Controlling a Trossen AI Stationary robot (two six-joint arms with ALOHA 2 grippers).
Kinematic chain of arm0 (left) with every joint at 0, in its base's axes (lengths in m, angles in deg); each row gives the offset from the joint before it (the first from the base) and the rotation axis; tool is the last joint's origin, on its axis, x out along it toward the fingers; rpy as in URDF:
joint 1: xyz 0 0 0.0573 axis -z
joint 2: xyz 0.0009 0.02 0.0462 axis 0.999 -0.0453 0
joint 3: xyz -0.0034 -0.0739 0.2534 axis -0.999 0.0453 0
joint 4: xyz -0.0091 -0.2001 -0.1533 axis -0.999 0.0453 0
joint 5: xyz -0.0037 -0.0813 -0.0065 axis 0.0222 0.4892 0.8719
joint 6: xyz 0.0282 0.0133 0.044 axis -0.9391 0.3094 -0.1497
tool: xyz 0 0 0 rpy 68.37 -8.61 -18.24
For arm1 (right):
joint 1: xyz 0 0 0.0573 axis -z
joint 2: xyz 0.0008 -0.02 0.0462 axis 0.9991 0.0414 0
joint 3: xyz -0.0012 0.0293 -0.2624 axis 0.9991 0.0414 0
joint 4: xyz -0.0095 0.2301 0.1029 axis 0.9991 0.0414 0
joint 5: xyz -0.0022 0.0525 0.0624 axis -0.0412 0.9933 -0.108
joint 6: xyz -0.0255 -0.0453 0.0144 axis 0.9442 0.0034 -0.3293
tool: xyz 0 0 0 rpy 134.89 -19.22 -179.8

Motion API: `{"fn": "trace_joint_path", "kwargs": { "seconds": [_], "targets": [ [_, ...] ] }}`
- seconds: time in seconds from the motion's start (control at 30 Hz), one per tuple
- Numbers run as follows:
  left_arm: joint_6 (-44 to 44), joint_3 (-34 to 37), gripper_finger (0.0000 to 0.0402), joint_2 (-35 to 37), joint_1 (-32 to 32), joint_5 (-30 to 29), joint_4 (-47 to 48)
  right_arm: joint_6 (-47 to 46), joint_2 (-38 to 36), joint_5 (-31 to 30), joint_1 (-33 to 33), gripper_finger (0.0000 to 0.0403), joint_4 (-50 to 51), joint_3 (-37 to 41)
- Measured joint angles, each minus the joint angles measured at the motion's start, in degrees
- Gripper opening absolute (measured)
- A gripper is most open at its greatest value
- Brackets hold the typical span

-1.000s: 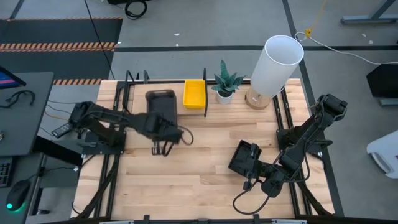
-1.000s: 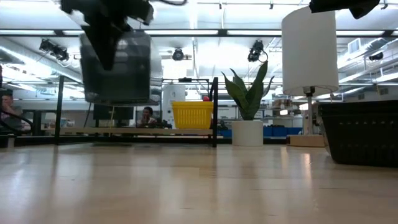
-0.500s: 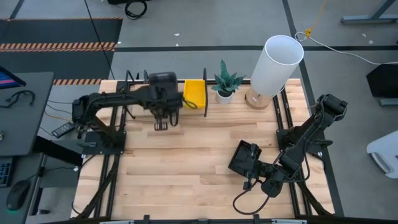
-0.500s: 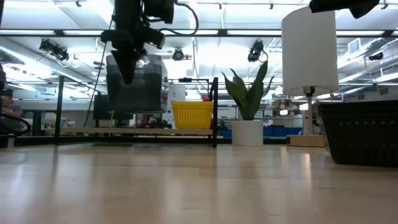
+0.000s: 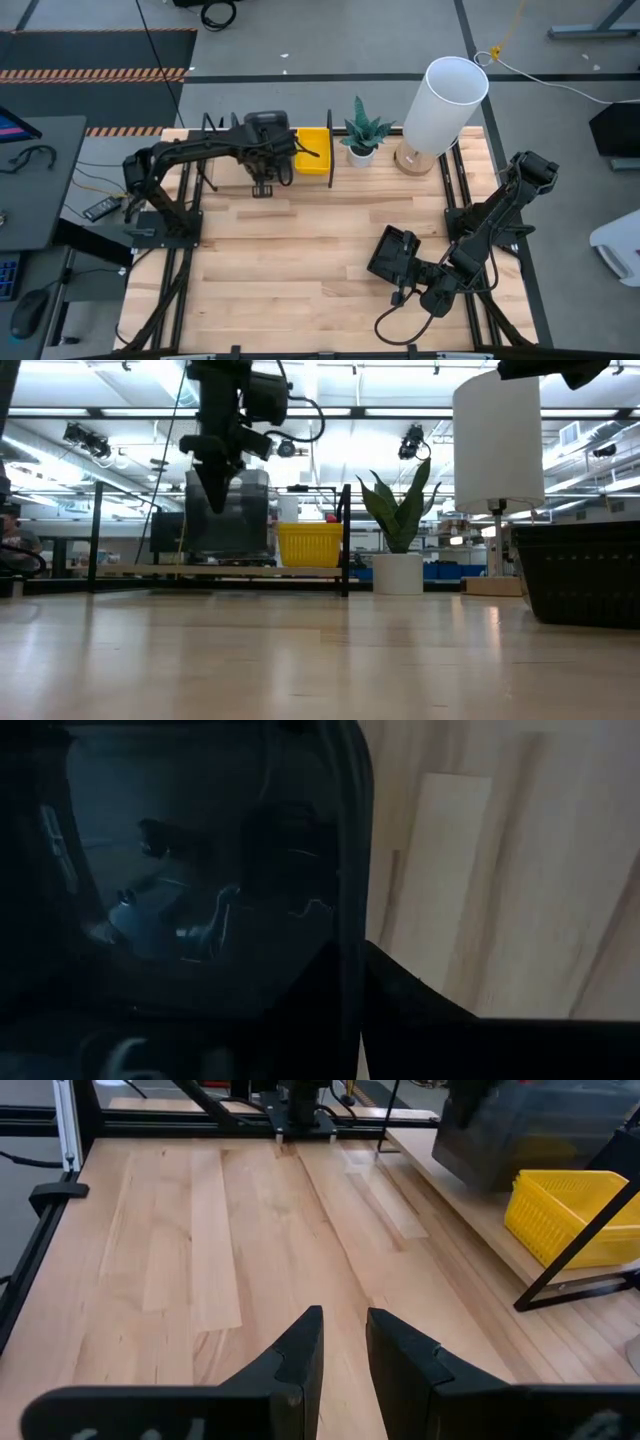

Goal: Stack baskets on shelf by color
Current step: Put the stacked gray bin on the shelf

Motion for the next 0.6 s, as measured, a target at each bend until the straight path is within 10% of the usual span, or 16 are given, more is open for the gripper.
{"fn": "trace_joint_path", "kwargs": {
  "seconds": [0.6],
  "targets": [
    [1.3,0.0,0.0053,-2.6,0.5,0.8,-3.2,0.0,0.0,0.6,0.0,0.0085,-0.3,0.0]
  ]
}}
